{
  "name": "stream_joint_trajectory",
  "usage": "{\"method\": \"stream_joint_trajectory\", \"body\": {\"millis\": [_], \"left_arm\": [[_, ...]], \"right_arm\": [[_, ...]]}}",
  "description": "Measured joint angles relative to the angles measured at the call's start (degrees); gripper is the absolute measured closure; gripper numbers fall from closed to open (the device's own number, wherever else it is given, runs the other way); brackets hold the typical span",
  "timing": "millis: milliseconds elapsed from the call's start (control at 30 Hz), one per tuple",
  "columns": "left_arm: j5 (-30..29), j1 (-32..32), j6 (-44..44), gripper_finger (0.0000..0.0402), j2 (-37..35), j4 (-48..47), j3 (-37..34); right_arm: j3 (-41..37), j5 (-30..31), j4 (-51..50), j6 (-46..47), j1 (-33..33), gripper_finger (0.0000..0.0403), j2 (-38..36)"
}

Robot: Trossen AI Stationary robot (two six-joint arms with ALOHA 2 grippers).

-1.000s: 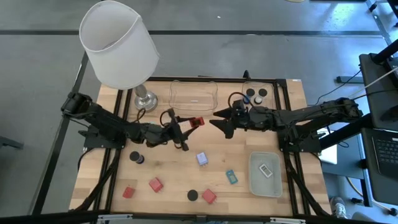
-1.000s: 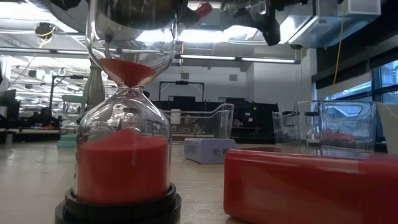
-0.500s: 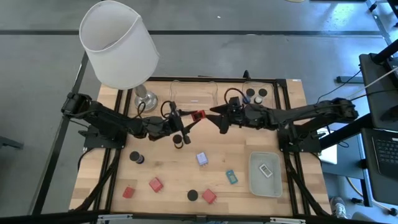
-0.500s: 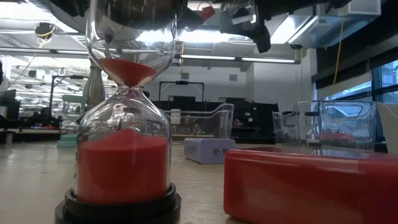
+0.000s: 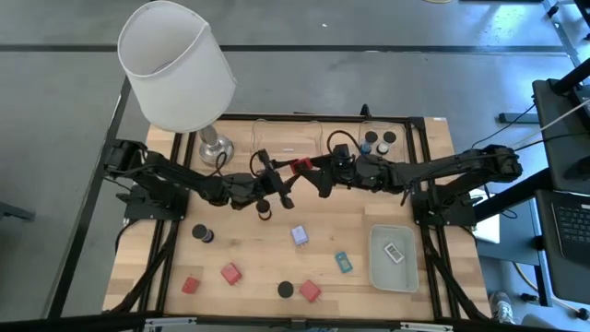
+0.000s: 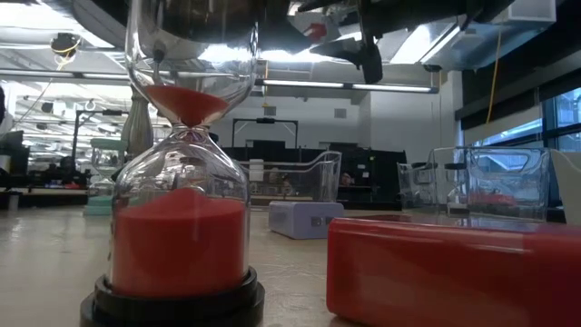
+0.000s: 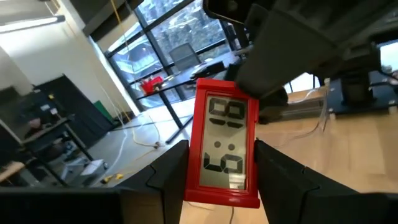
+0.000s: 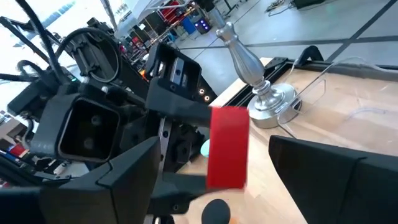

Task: Pick & Place Office items
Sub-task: Put the red digital clock into the gray bin

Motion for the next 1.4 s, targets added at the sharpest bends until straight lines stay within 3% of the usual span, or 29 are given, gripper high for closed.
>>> {"method": "stream_joint_trajectory", "body": {"millis": [367, 1100, 1400], "left_arm": [[-2.6, 0.0, 0.9, 0.0243, 1.0, -0.4, 0.7], [-2.5, 0.0, 2.4, 0.0242, 1.0, -1.7, 0.7], [-1.8, -1.7, 5.7, 0.0209, 0.9, -1.4, 0.7]], "right_arm": [[0.0, 3.7, -1.1, -4.0, 0.0, 0.0116, 0.0], [0.0, 5.3, -1.7, -4.8, 0.0, 0.0329, 0.0], [0.0, 4.9, -1.9, -6.1, 0.0, 0.0333, 0.0]]}}
